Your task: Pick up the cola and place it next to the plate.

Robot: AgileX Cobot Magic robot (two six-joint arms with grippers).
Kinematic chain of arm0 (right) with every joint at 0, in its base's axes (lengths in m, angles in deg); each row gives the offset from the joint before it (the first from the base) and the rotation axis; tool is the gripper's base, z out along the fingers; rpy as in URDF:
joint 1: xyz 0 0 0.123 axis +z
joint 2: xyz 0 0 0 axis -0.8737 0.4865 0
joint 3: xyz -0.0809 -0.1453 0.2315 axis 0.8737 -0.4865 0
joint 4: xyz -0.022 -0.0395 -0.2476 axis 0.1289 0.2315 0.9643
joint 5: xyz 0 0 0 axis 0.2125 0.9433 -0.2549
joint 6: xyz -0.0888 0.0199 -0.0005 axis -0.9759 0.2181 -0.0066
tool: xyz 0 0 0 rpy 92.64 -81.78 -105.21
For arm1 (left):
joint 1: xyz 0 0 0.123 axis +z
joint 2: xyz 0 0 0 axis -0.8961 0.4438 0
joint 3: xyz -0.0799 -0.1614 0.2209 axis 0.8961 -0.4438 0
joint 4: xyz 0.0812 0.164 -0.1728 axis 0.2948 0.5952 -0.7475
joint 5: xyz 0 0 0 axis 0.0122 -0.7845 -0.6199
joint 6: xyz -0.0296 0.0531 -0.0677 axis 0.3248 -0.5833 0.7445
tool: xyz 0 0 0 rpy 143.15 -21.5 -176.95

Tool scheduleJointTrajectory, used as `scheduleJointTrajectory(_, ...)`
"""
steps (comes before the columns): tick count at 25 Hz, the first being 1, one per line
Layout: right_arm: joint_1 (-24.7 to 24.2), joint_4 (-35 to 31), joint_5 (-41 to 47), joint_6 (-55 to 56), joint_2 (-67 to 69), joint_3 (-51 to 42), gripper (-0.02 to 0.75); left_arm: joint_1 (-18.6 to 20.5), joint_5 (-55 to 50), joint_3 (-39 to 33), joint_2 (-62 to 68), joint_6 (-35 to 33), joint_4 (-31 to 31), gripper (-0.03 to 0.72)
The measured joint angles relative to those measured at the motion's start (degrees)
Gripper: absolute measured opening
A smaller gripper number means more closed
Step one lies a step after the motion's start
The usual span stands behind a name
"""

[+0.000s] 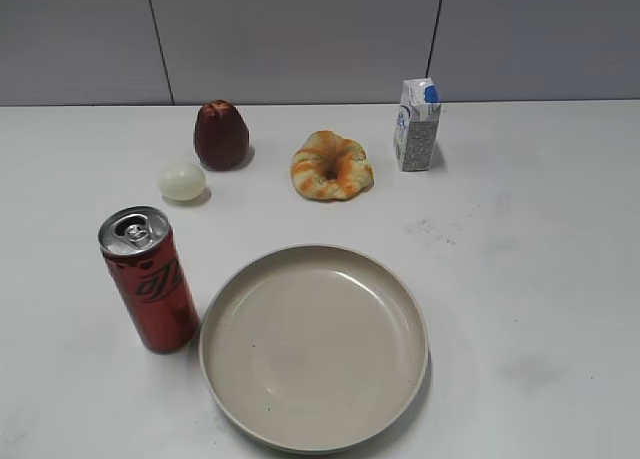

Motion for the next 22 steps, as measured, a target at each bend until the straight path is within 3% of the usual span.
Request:
scheduleJointTrajectory(9, -11.95, 0.0, -0.08, -0.06, -8.36, 0.0, 0.591, 0.0, 0.0, 0.0, 0.0, 0.0, 0.0, 0.23)
scheduleJointTrajectory(22, -13.46, 0.0, -0.08, -0.11, -10.6, 0.0, 0.591, 0.0, 0.0, 0.0, 0.0, 0.0, 0.0, 0.23)
